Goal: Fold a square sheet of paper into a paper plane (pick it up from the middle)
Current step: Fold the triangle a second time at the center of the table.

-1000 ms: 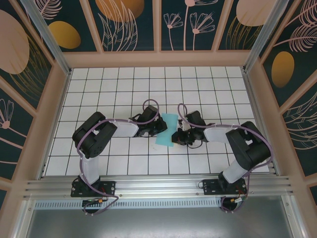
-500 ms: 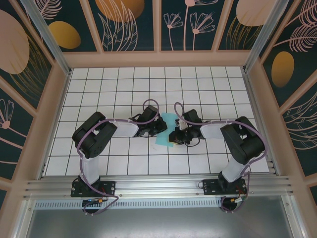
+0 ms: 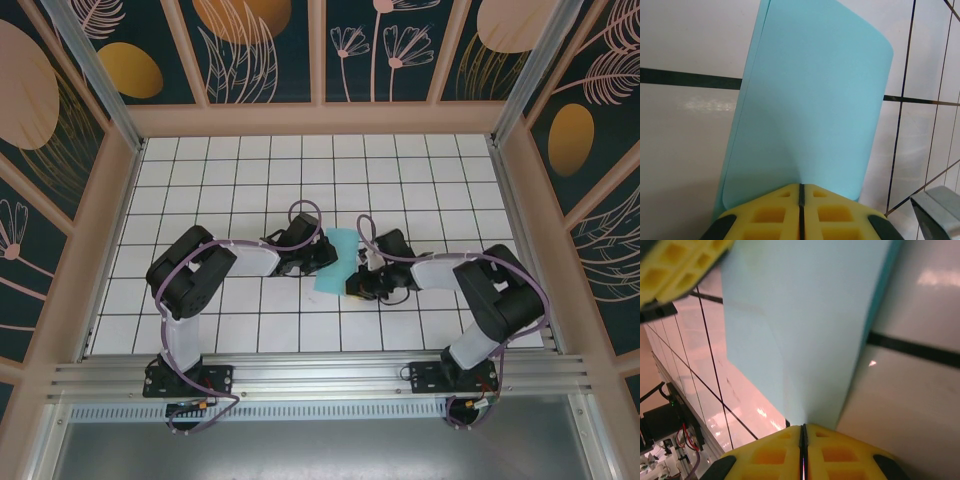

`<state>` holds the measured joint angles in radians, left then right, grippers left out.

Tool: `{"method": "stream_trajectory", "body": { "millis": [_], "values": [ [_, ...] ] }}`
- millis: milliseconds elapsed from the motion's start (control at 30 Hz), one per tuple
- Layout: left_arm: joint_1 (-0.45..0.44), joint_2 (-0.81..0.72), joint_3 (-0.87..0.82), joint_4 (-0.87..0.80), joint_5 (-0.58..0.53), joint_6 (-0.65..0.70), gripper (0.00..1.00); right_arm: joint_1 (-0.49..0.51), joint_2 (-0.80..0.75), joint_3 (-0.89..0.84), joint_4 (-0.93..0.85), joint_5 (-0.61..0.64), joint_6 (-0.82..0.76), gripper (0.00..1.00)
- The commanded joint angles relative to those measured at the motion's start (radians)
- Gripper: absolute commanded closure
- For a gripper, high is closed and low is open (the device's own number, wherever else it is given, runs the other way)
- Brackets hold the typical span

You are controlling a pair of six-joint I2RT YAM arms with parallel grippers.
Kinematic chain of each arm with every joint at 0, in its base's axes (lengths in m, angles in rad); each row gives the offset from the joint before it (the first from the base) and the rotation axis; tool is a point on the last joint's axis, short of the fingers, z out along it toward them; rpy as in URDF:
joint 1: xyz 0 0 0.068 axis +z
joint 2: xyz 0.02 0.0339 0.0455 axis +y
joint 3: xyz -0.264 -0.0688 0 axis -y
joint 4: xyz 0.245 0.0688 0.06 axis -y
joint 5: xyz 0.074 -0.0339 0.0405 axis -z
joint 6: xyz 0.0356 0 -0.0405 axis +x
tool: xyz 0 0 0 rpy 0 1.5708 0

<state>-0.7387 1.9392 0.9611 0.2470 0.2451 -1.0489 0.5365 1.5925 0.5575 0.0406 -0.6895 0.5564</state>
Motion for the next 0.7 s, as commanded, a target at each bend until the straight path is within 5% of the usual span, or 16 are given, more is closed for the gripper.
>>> {"method": "stream_trajectory", "body": {
  "millis": [0, 400, 667],
  "values": [
    [0.002, 0.027, -0.014, -0.077, -0.038, 0.018, 0.89, 0.005, -0.043, -0.05, -0.076, 0.008, 0.004, 0.87],
    [0.002, 0.033, 0.004, -0.076, -0.02, 0.03, 0.89, 0.002, -0.03, 0.114, -0.022, 0.024, 0.037, 0.88],
    [0.002, 0.014, 0.0, -0.064, -0.009, 0.038, 0.87, 0.002, 0.07, 0.054, 0.01, 0.033, 0.033, 0.88]
  ]
}}
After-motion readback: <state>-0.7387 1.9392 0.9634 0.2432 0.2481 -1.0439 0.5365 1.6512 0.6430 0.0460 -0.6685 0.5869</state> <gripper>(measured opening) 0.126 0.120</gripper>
